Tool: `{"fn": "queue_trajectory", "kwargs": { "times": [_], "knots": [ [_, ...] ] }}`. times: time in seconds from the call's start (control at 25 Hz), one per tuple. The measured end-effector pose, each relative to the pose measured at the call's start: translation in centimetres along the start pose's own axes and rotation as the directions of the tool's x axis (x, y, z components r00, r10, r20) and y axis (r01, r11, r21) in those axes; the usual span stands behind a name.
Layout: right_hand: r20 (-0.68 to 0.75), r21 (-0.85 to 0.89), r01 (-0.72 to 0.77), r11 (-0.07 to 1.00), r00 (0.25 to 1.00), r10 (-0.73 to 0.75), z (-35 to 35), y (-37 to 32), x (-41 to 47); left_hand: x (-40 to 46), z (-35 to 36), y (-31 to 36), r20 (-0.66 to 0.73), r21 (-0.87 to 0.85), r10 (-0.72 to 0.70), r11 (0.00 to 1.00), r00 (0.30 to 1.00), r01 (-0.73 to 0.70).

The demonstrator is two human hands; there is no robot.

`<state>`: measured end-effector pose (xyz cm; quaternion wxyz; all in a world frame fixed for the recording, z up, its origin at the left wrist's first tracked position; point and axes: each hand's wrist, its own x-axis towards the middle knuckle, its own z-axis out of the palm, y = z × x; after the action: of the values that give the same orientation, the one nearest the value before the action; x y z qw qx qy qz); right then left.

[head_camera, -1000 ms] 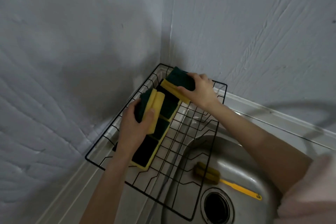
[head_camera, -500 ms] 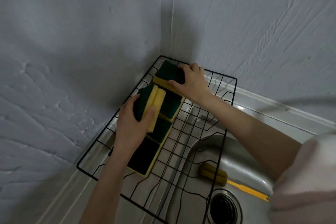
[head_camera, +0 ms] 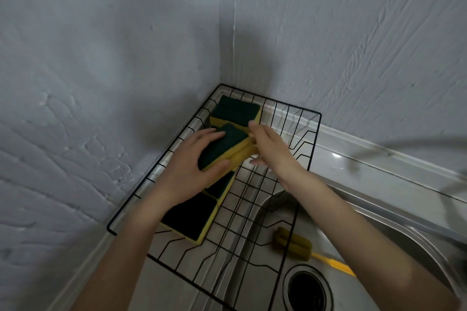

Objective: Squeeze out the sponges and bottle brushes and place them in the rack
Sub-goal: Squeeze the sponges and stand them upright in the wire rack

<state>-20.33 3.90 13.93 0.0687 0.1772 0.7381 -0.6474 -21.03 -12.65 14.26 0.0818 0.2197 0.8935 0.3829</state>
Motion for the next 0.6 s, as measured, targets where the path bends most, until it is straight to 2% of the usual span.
{"fn": "queue_trajectory", "kwargs": {
  "times": [0.04,0.08,0.16,0.28,0.6],
  "knots": [
    [0.082,0.121,-0.117,0.986,0.991,0.108,-0.2,0.2,-0.4,0.3,-0.2,0.1,0.028,0.046,0.032,0.998,0.999,-0.033],
    [0.133,0.181,-0.168,0.969,0.98,0.146,-0.4,0.6,-0.5,0.6,-0.2,-0.1,0.05,0.106,0.051,0.993,0.997,-0.056],
    [0.143,0.259,-0.17,0.951,0.98,0.136,-0.5,1.0,-0.3,1.2,-0.1,-0.6,0.042,0.234,0.051,0.97,0.998,-0.06],
    [0.124,0.309,-0.172,0.935,0.982,0.139,0.2,1.3,0.0,1.9,0.5,-1.6,-0.043,0.304,0.028,0.953,0.999,-0.013],
    [-0.004,-0.027,-0.109,0.994,0.994,0.109,0.9,2.6,1.6,3.3,1.8,-2.8,-0.047,0.358,0.066,0.933,0.997,-0.044]
  ]
}}
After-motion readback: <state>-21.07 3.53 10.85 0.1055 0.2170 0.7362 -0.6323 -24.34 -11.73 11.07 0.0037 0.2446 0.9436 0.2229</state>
